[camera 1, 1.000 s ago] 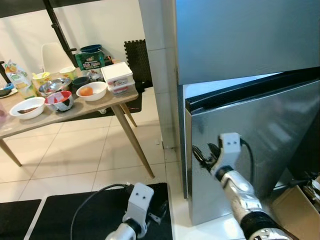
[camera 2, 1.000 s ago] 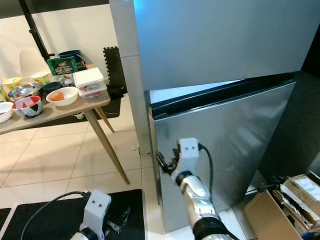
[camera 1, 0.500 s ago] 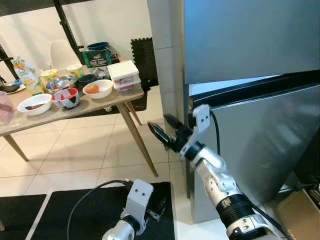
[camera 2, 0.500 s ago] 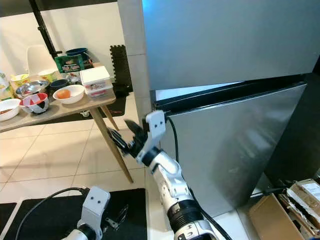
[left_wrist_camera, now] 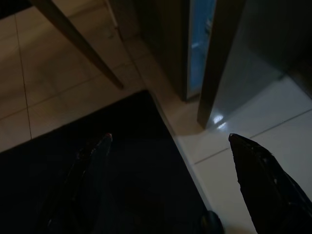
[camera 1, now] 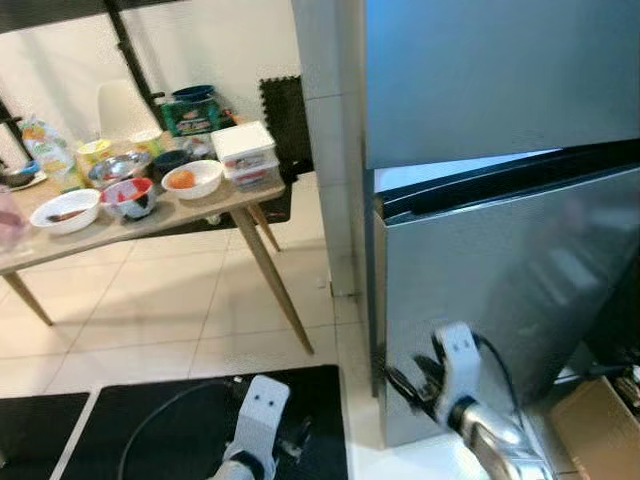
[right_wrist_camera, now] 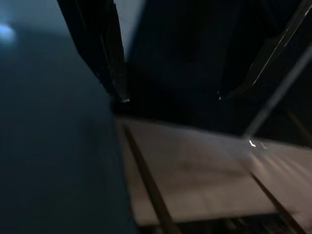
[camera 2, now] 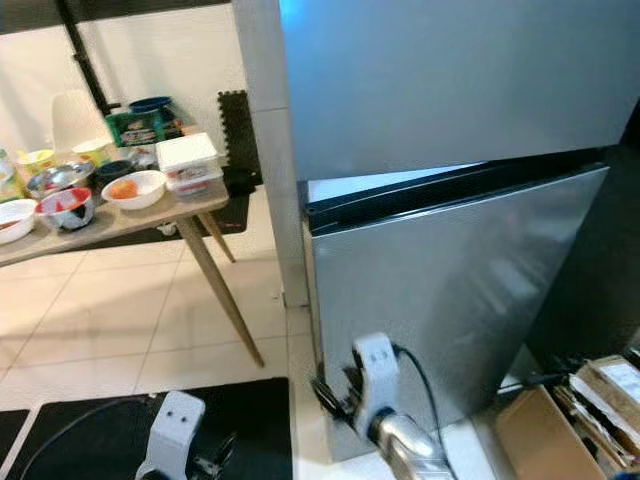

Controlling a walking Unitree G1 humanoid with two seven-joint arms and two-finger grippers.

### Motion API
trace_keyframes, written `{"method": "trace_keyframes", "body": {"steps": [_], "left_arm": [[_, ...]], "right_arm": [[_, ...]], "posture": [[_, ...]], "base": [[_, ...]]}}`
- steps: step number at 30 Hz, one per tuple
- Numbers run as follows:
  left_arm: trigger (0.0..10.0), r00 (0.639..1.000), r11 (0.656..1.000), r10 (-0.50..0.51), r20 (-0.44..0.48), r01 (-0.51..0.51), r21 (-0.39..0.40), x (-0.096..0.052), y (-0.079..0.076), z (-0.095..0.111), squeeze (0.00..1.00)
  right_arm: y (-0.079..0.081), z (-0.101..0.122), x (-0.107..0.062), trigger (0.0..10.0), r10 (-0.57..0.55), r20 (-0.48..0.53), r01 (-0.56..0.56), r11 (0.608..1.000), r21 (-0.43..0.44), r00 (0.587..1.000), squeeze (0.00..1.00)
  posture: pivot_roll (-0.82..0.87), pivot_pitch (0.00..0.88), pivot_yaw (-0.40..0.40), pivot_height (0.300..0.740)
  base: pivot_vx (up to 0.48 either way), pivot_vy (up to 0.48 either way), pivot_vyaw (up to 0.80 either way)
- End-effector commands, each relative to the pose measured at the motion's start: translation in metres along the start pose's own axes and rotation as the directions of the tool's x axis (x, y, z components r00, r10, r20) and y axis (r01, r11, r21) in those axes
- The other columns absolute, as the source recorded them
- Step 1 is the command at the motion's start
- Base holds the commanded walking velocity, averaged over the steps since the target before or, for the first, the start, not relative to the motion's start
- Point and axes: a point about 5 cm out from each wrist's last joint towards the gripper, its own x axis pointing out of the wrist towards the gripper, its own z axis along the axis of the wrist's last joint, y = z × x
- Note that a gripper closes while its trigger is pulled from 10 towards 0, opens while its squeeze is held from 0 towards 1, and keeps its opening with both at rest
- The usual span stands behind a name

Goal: Restocking fridge

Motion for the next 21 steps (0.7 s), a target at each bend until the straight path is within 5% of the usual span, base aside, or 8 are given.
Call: {"method": "trace_keyframes", "body": {"steps": [1, 4, 7, 14, 21], "left_arm": [[10.0, 0.992, 0.997, 0.071, -0.108, -0.072, -0.012, -0.006, 0.011, -0.022, 0.0], [10.0, 0.973, 0.981, 0.127, -0.195, -0.152, -0.12, -0.006, 0.015, -0.036, 0.0], [10.0, 0.936, 0.966, 0.197, -0.293, -0.236, -0.103, -0.01, 0.019, -0.056, 0.0], [10.0, 0.949, 0.968, 0.176, -0.261, -0.215, -0.127, -0.003, 0.009, -0.049, 0.0], [10.0, 0.95, 0.974, 0.171, -0.262, -0.203, -0.097, 0.002, 0.006, -0.045, 0.0]], "right_arm": [[-0.005, -0.048, -0.018, 10.0, -0.08, -0.19, 0.078, 0.997, -0.017, 0.978, 0.0], [-0.017, -0.071, -0.035, 10.0, -0.186, -0.276, 0.202, 0.979, 0.03, 0.943, 0.0], [-0.022, -0.077, -0.044, 10.0, -0.254, -0.28, 0.28, 0.958, 0.059, 0.926, 0.0], [-0.02, -0.067, -0.035, 10.0, -0.265, -0.232, 0.292, 0.952, 0.092, 0.936, 0.0], [-0.012, -0.064, -0.027, 10.0, -0.257, -0.221, 0.282, 0.955, 0.091, 0.941, 0.0]], "posture": [[0.02, 0.11, 0.088, 0.707], [0.02, 0.102, 0.086, 0.707], [0.01, 0.089, 0.079, 0.707], [0.03, 0.078, 0.062, 0.707], [0.03, 0.073, 0.065, 0.707]], "base": [[0.0, 0.0, 0.0], [0.0, 0.0, 0.0], [0.0, 0.0, 0.0], [0.0, 0.0, 0.0], [0.0, 0.37, 0.0]]}}
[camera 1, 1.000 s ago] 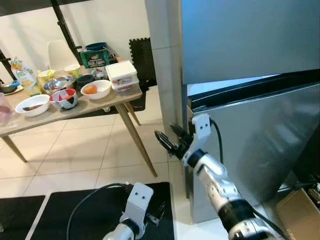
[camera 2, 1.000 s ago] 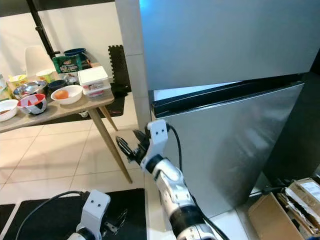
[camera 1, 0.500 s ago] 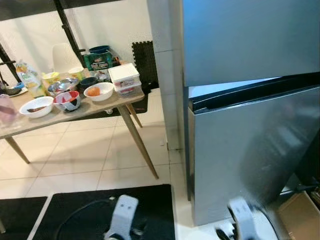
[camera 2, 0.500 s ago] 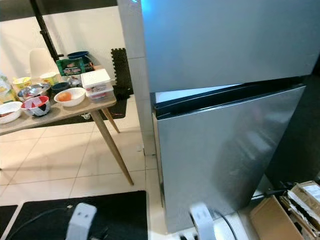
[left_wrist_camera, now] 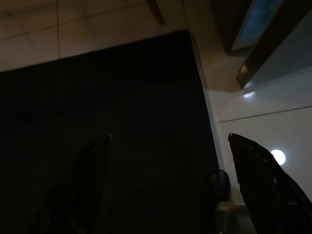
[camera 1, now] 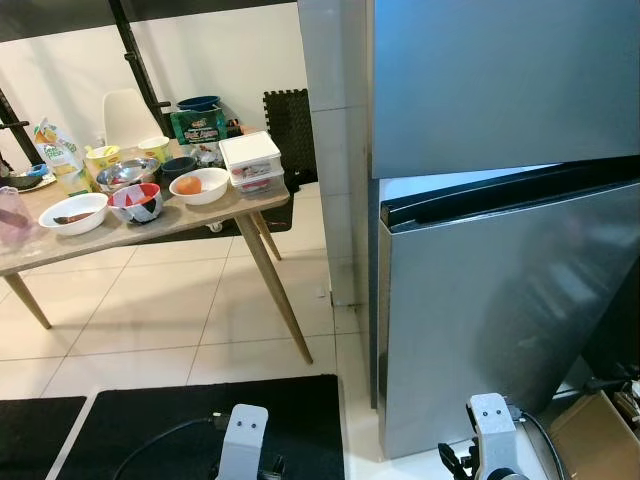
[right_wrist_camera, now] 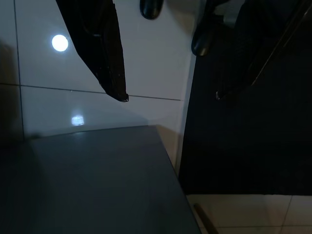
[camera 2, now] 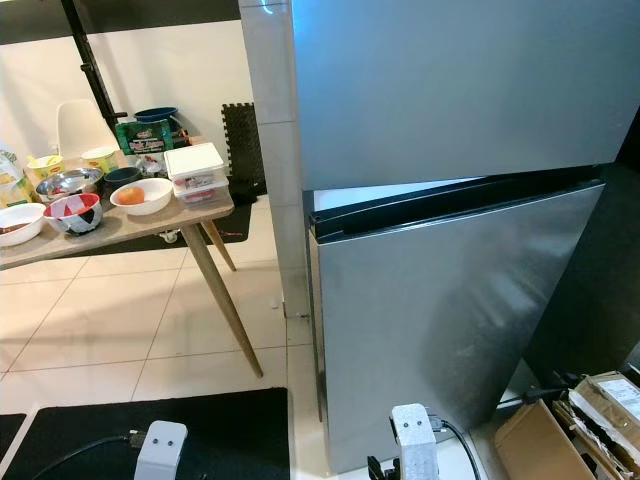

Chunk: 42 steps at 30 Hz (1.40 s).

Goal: Restocking fridge

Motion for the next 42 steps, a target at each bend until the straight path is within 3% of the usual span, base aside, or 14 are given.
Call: {"method": "trace_keyframes", "body": {"steps": [1, 10, 21, 36, 42], "left_arm": [[10.0, 1.0, 1.0, 0.0, -0.022, 0.0, 0.006, 0.0, -0.002, -0.005, 0.0], [10.0, 1.0, 1.0, -0.002, 0.005, 0.002, -0.012, 0.002, -0.002, 0.003, 0.0], [10.0, 0.998, 0.999, -0.048, 0.033, 0.048, 0.007, 0.01, -0.01, 0.02, 0.0], [10.0, 0.995, 0.999, -0.038, 0.09, 0.036, 0.03, 0.015, 0.017, 0.054, 0.0], [10.0, 0.996, 0.999, -0.033, 0.088, 0.031, 0.02, 0.014, 0.023, 0.052, 0.0]], "right_arm": [[0.004, -0.005, 0.0, 10.0, 0.001, -0.012, -0.001, 1.0, 0.013, 1.0, 0.0], [0.003, -0.01, -0.002, 10.0, -0.008, -0.02, 0.009, 0.999, 0.037, 1.0, 0.0], [0.004, -0.007, -0.001, 10.0, -0.01, -0.01, 0.011, 0.999, 0.052, 1.0, 0.0], [0.018, -0.004, 0.005, 10.0, -0.037, -0.004, 0.037, 0.992, 0.12, 0.999, 0.0], [0.039, -0.005, 0.007, 10.0, 0.008, 0.019, -0.011, 0.99, 0.138, 1.0, 0.0]], "posture": [[0.03, 0.073, 0.065, 0.707], [0.03, 0.072, 0.07, 0.707], [0.04, 0.063, 0.063, 0.707], [0.02, 0.122, 0.109, 0.707], [0.05, 0.103, 0.143, 0.707]], "base": [[0.0, 0.341, 0.0], [0.0, 0.346, 0.0], [0.0, 0.0, 0.0], [0.0, 0.0, 0.0], [0.0, 0.0, 0.0]]}}
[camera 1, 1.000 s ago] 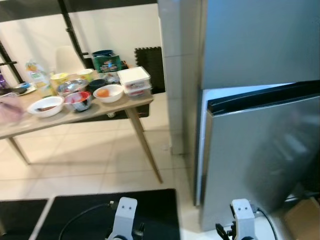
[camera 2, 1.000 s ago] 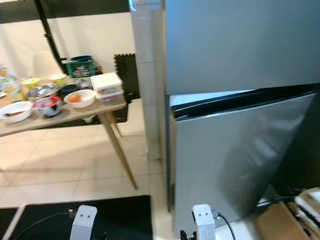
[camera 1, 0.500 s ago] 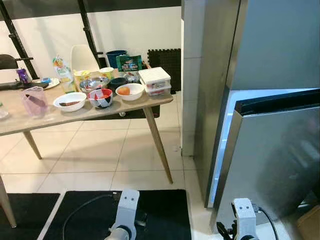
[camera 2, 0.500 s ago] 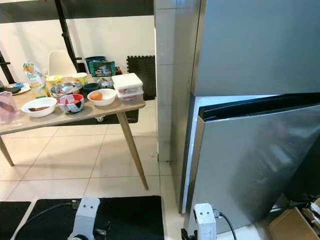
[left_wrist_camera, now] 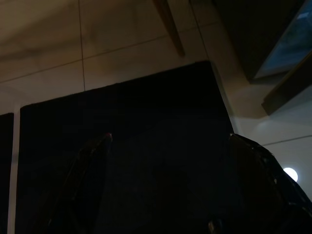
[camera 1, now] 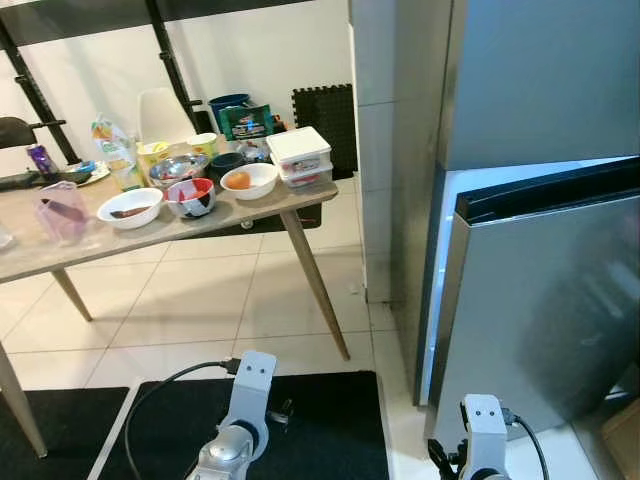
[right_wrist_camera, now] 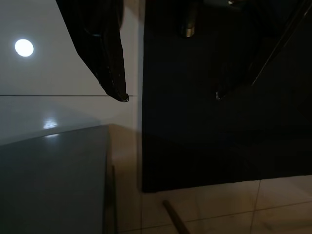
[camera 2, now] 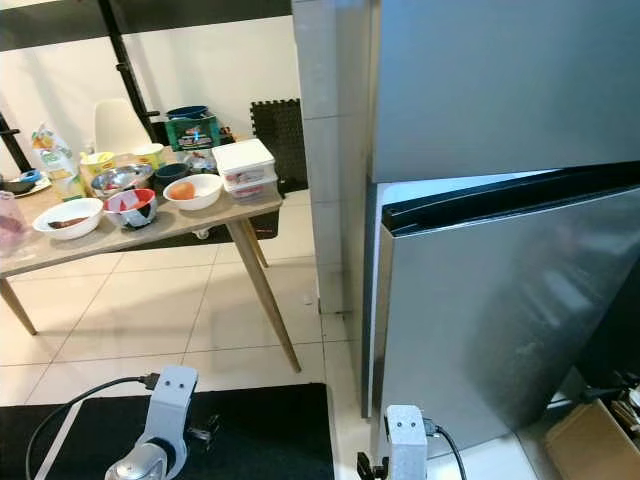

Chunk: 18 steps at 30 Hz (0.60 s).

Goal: Restocking fridge

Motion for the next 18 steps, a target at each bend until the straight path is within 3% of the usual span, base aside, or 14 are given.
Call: {"method": "trace_keyframes", "body": {"steps": [1, 6, 8, 15, 18], "left_arm": [[10.0, 0.999, 0.999, 0.033, -0.025, -0.033, -0.008, -0.007, 0.015, -0.009, 0.0], [10.0, 0.999, 0.999, -0.005, -0.048, 0.007, 0.033, -0.01, 0.0, -0.018, 0.0], [10.0, 0.999, 0.998, -0.039, -0.029, 0.041, 0.047, -0.015, -0.014, -0.017, 0.0], [10.0, 0.998, 0.999, -0.042, -0.051, 0.044, 0.03, -0.016, -0.035, -0.026, 0.0], [10.0, 0.998, 0.998, -0.044, -0.05, 0.046, 0.03, -0.016, -0.037, -0.026, 0.0]], "right_arm": [[0.012, -0.008, -0.001, 10.0, 0.026, -0.005, -0.026, 1.0, 0.014, 1.0, 0.0], [0.014, -0.013, -0.003, 10.0, 0.012, 0.008, -0.012, 0.998, 0.056, 1.0, 0.0], [0.01, -0.015, -0.005, 10.0, 0.008, 0.011, -0.009, 0.998, 0.064, 1.0, 0.0], [0.006, -0.002, 0.0, 10.0, 0.011, 0.034, -0.012, 0.999, 0.037, 0.999, 0.0], [0.005, -0.001, 0.0, 10.0, 0.012, 0.036, -0.014, 0.999, 0.035, 0.999, 0.0]], "posture": [[0.05, 0.103, 0.143, 0.707], [0.08, 0.101, 0.145, 0.707], [0.11, 0.094, 0.108, 0.707], [0.13, 0.058, 0.114, 0.707], [0.13, 0.058, 0.114, 0.707]], "base": [[0.0, 0.0, 0.0], [0.0, 0.0, 0.0], [0.0, 0.0, 0.0], [0.0, 0.0, 0.0], [0.0, 0.0, 0.0]]}}
